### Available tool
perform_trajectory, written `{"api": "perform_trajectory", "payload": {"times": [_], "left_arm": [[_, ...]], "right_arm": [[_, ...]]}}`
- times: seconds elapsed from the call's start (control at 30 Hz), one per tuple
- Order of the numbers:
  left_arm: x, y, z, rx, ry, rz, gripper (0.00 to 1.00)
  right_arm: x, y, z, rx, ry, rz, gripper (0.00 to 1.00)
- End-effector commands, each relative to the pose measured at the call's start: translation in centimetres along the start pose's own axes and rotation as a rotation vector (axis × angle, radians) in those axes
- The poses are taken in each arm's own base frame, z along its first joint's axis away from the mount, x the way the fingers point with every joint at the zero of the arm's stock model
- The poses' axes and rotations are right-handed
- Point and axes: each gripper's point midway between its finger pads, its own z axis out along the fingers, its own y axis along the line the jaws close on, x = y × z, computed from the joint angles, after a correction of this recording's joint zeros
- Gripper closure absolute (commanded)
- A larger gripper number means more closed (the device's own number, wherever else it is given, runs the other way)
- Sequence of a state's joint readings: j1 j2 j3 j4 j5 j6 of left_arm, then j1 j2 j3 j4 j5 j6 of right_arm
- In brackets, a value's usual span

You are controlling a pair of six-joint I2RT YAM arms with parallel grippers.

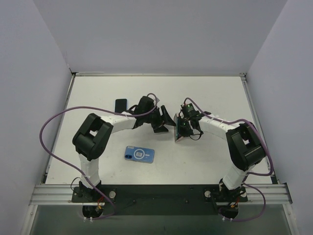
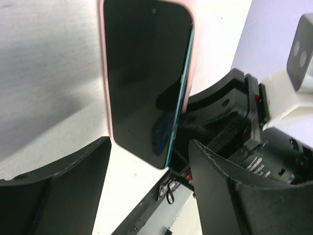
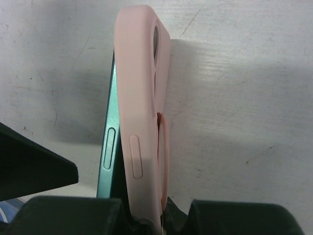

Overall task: Take the phone out of the phone case
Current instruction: Remove the phone case from the phone.

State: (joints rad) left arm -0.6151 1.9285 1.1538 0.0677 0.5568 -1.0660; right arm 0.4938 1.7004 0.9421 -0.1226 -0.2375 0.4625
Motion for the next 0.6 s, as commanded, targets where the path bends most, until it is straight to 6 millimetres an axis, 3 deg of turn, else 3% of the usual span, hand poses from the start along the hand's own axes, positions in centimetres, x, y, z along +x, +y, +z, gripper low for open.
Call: {"api": "perform_trajectory", "payload": {"times": [0.0,0.3,0.4,0.43,0.5,0.53,0.57], "left_arm": [[-1.4,-1.4,1.1,-0.068,-0.072,0.037,0.27],[-1.7,-0.3,1.5,-0.148,-0.120,0.034,0.35],[-1.8,-0.8,0.2,-0.128,-0.146,0.032,0.35],[-1.6,0.0,-0.2,-0.142,-0.147,0.021,0.35],[-1.6,-0.2,-1.3,-0.131,-0.160,0.014,0.35],[-1.4,1.0,-1.8,-0.149,-0.159,-0.002,0.35],[-1.4,0.6,-2.5,-0.139,-0.168,-0.001,0.35]], "right_arm": [[4.1,0.5,0.6,-0.003,0.139,-0.046,1.00],[3.7,0.9,-0.4,0.015,0.125,-0.062,1.00],[3.5,-0.6,-1.0,0.115,0.109,-0.068,1.00],[3.4,-1.0,-1.3,0.146,0.103,-0.070,1.00],[3.0,-2.5,-2.1,0.255,0.088,-0.090,1.00],[2.6,-3.0,-2.5,0.299,0.075,-0.104,1.00],[1.9,-3.5,-3.0,0.347,0.048,-0.114,1.00]]}}
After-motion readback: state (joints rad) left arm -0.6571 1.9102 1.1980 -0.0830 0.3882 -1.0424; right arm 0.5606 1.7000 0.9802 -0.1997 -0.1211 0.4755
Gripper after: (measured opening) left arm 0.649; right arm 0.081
